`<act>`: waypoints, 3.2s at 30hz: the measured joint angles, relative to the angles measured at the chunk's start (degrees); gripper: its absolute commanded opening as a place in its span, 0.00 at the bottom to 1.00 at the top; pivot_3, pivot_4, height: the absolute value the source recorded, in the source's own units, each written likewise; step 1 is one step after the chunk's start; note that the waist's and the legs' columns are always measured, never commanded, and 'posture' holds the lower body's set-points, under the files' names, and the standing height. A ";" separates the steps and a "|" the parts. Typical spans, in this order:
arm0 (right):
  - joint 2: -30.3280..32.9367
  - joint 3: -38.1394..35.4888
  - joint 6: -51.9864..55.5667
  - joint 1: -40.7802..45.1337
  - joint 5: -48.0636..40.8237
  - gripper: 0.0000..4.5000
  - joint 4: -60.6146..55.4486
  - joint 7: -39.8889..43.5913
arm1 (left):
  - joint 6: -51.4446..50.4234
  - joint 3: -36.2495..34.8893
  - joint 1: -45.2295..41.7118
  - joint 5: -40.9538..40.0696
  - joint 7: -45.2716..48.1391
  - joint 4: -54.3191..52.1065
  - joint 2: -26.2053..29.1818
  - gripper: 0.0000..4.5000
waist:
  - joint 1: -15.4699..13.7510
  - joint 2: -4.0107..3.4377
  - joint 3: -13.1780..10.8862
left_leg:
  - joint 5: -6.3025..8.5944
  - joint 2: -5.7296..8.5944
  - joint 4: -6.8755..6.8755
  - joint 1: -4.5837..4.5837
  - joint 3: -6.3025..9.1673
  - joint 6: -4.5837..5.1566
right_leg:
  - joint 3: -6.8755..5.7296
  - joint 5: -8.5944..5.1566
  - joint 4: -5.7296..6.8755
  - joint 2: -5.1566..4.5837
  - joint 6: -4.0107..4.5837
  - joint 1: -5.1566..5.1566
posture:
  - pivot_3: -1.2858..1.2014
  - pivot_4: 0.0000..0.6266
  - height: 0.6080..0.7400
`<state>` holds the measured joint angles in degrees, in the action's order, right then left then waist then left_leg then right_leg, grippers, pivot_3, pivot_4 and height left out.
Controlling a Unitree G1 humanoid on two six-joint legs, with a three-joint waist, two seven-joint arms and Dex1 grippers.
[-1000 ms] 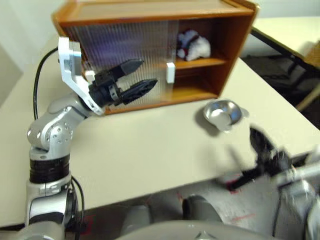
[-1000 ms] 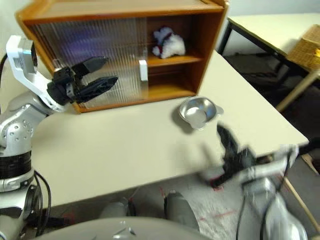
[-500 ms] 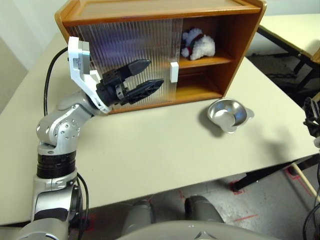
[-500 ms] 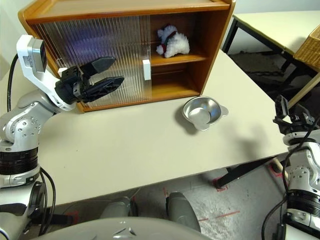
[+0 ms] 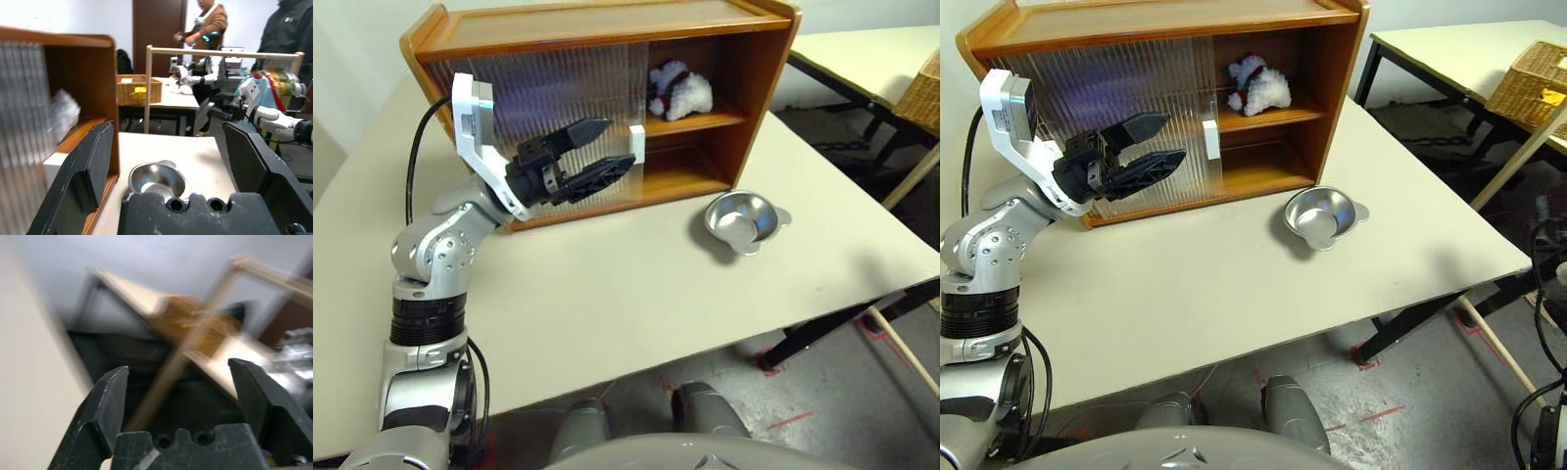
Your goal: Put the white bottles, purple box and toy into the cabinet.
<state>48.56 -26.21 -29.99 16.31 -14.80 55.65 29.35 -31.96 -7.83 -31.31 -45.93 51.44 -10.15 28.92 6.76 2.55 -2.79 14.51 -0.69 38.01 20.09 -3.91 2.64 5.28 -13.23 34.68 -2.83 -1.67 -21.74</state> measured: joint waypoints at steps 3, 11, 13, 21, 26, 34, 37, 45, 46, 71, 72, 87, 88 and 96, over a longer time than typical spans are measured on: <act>-0.90 -4.00 8.32 0.66 -9.19 0.99 0.15 14.64 | 0.13 0.08 -0.63 0.26 0.36 0.21 -0.02 1.00 | 0.26 0.05 -0.03 | 0.02 0.02 0.07 -0.17 0.09 -0.03 | -0.04 0.01 -0.05 -0.07 -0.01 0.27 | 0.51 0.00 1.00; 2.15 -15.67 42.24 0.06 -26.20 0.99 1.72 29.78 | 0.19 0.02 -0.65 0.79 0.89 0.31 0.00 1.00 | -0.03 0.04 -0.02 | 0.19 0.01 0.01 -0.30 0.09 -0.33 | -0.08 -0.01 -0.04 -0.10 0.03 0.34 | 0.51 0.00 1.00; 2.59 -18.21 52.66 -0.35 -29.99 0.99 1.51 29.94 | 0.19 0.03 -0.65 0.83 0.95 0.31 -0.01 1.00 | 0.03 0.06 -0.03 | 0.21 -0.03 0.01 -0.30 0.09 -0.36 | -0.07 -0.02 -0.04 -0.05 0.03 0.32 | 0.51 0.00 1.00; -1.75 -20.42 76.42 -1.14 -34.77 0.99 -4.60 18.41 | 0.19 -0.02 -0.65 0.93 0.95 0.31 -0.02 1.00 | -0.15 -0.07 0.05 | 0.22 0.00 0.01 -0.10 0.06 -0.39 | -0.06 -0.03 -0.04 -0.06 0.04 0.14 | 0.51 0.00 1.00; -2.77 -20.79 89.59 -0.66 -38.04 0.99 -7.16 14.58 | 0.18 -0.13 -0.65 0.92 0.89 0.30 0.04 1.00 | -0.75 -0.22 0.14 | 0.21 0.01 0.00 0.30 0.03 -0.37 | -0.04 0.10 -0.03 -0.02 -0.19 -0.30 | 0.52 0.00 1.00; -8.18 -18.83 91.14 -2.07 -38.31 0.99 -17.42 13.75 | 0.10 -0.46 0.37 0.85 -0.26 -0.28 0.07 1.00 | -1.88 -0.25 0.16 | 0.23 -0.02 -0.03 0.37 0.07 -0.34 | -0.09 0.31 0.00 0.03 -0.68 -0.65 | 0.52 0.00 1.00; -9.20 -18.90 91.43 -1.60 -38.44 0.99 -18.80 11.74 | -0.02 -0.62 0.53 0.83 -0.66 -0.30 0.11 1.00 | -2.02 -0.24 0.15 | 0.24 -0.02 -0.03 0.39 0.07 -0.34 | -0.09 0.30 -0.01 0.02 -0.68 -0.65 | 0.52 0.00 1.00; -11.80 -19.98 92.63 1.11 -40.41 0.99 -20.02 6.13 | -0.44 -0.64 0.53 0.65 -1.17 -0.67 0.37 1.00 | -2.02 -0.24 0.15 | 0.24 -0.03 -0.03 0.40 0.06 -0.35 | -0.09 0.30 0.00 0.02 -0.67 -0.65 | 0.53 0.02 1.00; -12.37 -20.15 92.76 1.21 -40.71 0.99 -20.61 5.25 | -0.53 -0.65 0.55 0.57 -1.42 -0.93 0.37 1.00 | -2.08 -0.22 0.14 | 0.24 -0.03 -0.04 0.40 0.08 -0.35 | -0.11 0.30 -0.01 0.02 -0.67 -0.65 | 0.53 0.02 1.00; -18.16 -20.25 94.14 5.46 -43.02 0.99 -23.77 -4.11 | -2.18 -2.38 3.00 -1.37 -4.91 -5.43 1.28 1.00 | -4.74 -0.25 -0.11 | 0.28 -0.07 -0.09 0.47 0.11 -0.17 | -0.17 0.15 -0.04 0.01 -0.62 -0.74 | 0.55 0.04 1.00; -18.16 -20.25 93.77 5.47 -42.96 0.99 -23.69 -4.22 | -2.24 -2.39 3.00 -1.42 -5.00 -5.49 1.30 1.00 | -4.75 -0.25 -0.11 | 0.28 -0.07 -0.09 0.47 0.12 -0.17 | -0.18 0.15 -0.04 0.01 -0.61 -0.74 | 0.55 0.04 1.00; -18.16 -19.29 91.63 5.47 -42.19 0.99 -21.51 -5.13 | -2.43 -2.48 3.58 -1.45 -5.50 -6.89 1.37 1.00 | -4.77 -0.20 -0.53 | 0.30 -0.09 -0.11 0.48 0.13 -0.17 | -0.19 0.10 -0.05 0.01 -0.60 -0.75 | 0.56 0.05 1.00; -18.16 -19.28 91.69 5.47 -42.20 0.99 -21.51 -4.94 | -2.44 -2.48 3.64 -1.45 -5.64 -6.89 1.37 1.00 | -4.77 -0.16 -0.56 | 0.31 -0.09 -0.11 0.49 0.14 -0.17 | -0.19 0.10 -0.06 0.01 -0.60 -0.75 | 0.56 0.05 1.00; -18.16 -18.89 91.83 6.09 -42.21 0.99 -20.77 -4.49 | -2.44 -2.52 3.96 -1.45 -5.87 -6.94 1.39 1.00 | -4.76 -0.12 -0.65 | 0.35 -0.09 -0.11 0.52 0.14 -0.14 | -0.20 0.08 -0.10 0.00 -0.60 -0.76 | 0.56 0.05 1.00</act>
<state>30.40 -45.10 61.84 22.40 -57.02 34.88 24.87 -34.40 -10.35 -27.34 -47.38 45.57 -17.09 30.31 2.00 2.44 -3.44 14.86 -0.78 37.90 20.60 -3.78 2.50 5.08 -13.16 34.58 -2.82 -2.27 -22.50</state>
